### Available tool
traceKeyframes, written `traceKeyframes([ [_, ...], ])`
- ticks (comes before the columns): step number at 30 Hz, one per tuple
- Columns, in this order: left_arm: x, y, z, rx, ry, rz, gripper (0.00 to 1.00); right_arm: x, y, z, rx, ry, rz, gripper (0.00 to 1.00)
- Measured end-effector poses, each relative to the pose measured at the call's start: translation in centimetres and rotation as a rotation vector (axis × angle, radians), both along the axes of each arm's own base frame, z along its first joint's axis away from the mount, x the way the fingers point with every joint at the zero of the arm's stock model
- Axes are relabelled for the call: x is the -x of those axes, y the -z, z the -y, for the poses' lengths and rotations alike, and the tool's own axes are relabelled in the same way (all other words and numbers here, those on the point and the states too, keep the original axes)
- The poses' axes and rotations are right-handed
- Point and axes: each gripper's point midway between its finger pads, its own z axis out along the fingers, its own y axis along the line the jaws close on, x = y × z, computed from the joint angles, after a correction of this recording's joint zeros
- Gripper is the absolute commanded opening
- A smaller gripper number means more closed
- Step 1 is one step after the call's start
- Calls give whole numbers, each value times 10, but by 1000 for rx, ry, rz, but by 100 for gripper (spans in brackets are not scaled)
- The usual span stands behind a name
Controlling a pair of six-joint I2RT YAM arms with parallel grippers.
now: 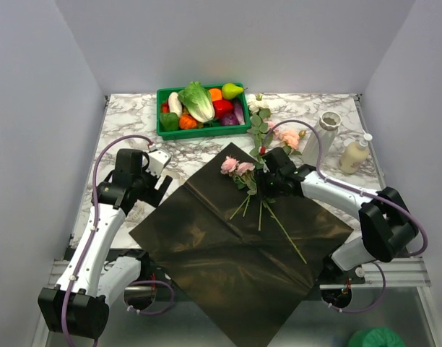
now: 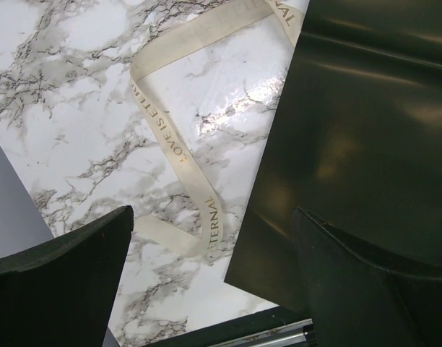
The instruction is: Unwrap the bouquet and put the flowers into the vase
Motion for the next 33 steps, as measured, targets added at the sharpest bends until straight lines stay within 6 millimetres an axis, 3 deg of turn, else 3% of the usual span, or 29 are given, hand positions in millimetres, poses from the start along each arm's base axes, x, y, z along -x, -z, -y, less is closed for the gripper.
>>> traceKeyframes([
  [15, 5, 8, -1, -2, 1, -11, 99, 16, 2, 6, 155, -23, -56, 57],
  [22, 5, 7, -1, -2, 1, -8, 99, 28, 18, 2, 178, -59, -123, 55],
  [26, 5, 6, -1, -2, 1, -2, 99, 32, 24, 2, 192, -72, -144, 47],
  [30, 5, 6, -1, -4, 4, 1, 99, 33, 23, 0, 186, -78, -144, 25],
  [33, 5, 6, -1, -6, 6, 1, 99, 33, 20, -1, 180, -78, -138, 14],
])
